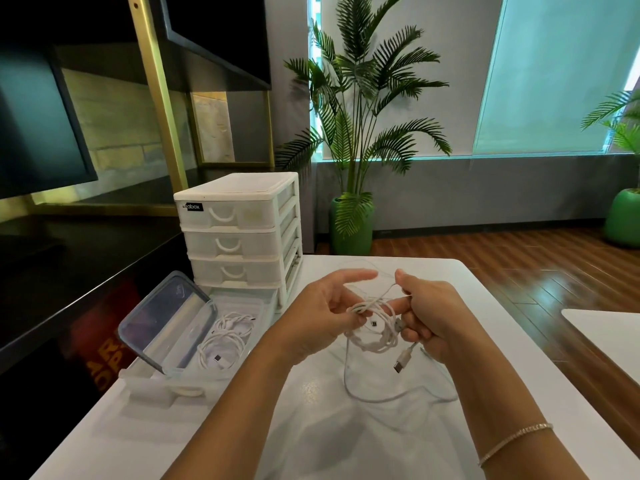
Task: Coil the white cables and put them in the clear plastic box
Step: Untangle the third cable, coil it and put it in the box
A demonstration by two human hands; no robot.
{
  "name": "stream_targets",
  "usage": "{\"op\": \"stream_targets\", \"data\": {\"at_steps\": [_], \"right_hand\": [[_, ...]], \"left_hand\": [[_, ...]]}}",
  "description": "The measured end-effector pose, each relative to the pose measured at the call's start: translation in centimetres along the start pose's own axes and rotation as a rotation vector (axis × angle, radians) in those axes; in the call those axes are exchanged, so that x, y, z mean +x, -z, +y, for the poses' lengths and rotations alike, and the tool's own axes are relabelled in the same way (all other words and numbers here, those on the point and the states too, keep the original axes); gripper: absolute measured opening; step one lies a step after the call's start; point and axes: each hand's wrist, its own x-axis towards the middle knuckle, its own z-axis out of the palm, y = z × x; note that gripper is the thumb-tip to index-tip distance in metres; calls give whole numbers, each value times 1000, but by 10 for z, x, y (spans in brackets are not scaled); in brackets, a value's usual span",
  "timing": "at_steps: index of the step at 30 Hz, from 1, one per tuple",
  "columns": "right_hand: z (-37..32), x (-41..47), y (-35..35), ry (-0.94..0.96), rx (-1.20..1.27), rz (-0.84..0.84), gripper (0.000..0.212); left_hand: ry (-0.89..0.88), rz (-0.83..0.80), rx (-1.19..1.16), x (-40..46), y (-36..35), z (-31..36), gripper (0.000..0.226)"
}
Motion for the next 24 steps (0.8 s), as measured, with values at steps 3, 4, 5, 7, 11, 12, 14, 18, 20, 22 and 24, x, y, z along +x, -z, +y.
{"op": "stream_targets", "data": {"at_steps": [3, 4, 5, 7, 11, 12, 14, 18, 20, 22, 24], "right_hand": [[2, 2, -1, -2, 39, 6, 40], [2, 3, -1, -2, 42, 9, 40], [2, 3, -1, -1, 43, 8, 41], [2, 2, -2, -2, 45, 7, 42], [1, 0, -5, -9, 41, 3, 40], [1, 0, -6, -10, 46, 5, 40], [0, -1, -7, -8, 50, 7, 40], [0, -1, -7, 27, 5, 20, 37], [1, 0, -6, 54, -61, 48, 35], [2, 1, -6, 85, -121, 66, 32], [3, 1, -7, 106, -172, 62, 29]], "left_hand": [[-68, 1, 118, -1, -10, 3, 42], [-96, 33, 121, -1, -15, 3, 38], [-133, 80, 131, -1, -19, 2, 32], [-198, 164, 177, -2, -24, 0, 27], [-361, 271, 332, 0, -24, -8, 21], [-406, 308, 364, 1, -24, -10, 20], [-463, 371, 413, 3, -23, -13, 19], [-465, 451, 400, 2, -20, -13, 20], [-394, 477, 339, 1, -19, -11, 13], [-316, 493, 293, 3, -18, -11, 9], [-262, 515, 277, 4, -17, -11, 8]]}}
